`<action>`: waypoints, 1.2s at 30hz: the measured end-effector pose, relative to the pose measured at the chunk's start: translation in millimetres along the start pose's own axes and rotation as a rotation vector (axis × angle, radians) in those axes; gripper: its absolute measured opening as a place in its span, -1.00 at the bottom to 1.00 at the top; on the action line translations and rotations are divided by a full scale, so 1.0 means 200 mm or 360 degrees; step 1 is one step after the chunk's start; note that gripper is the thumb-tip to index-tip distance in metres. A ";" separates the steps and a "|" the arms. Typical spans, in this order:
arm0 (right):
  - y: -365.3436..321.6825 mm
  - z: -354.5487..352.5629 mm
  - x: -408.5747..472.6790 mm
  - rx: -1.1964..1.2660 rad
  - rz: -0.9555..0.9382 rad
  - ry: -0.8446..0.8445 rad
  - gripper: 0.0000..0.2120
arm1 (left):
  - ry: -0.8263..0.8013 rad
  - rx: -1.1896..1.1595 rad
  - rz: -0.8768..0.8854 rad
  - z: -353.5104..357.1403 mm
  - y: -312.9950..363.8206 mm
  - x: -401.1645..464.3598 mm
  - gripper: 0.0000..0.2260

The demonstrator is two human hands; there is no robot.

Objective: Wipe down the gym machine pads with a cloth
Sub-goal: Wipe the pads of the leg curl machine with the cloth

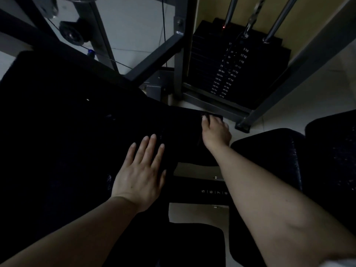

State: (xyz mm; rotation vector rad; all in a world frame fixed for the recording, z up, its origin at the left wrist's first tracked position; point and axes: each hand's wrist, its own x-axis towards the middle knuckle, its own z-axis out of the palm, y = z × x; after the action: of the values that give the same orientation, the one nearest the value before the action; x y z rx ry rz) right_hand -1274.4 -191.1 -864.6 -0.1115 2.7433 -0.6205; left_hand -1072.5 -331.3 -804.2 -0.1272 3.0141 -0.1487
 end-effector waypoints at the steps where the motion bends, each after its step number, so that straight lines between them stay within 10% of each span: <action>1: 0.00 0.01 -0.04 -0.0009 0.0017 0.0044 -0.57 | 0.0009 -0.0008 0.0002 0.00 0.00 0.00 -0.44; 15: -0.05 0.17 -0.65 0.0148 -0.0427 0.0035 -0.37 | 0.0022 -0.0024 -0.0016 0.01 0.01 -0.01 -0.42; 36: 0.02 0.06 -0.25 0.0140 0.0118 0.0208 -0.45 | 0.0092 -0.0027 -0.0013 0.02 0.00 -0.02 -0.44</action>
State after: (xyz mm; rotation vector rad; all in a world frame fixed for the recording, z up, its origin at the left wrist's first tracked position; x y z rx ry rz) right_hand -1224.0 -185.2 -862.5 0.0529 2.8241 -0.7512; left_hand -1068.1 -330.8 -808.6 -0.1390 3.0735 -0.1299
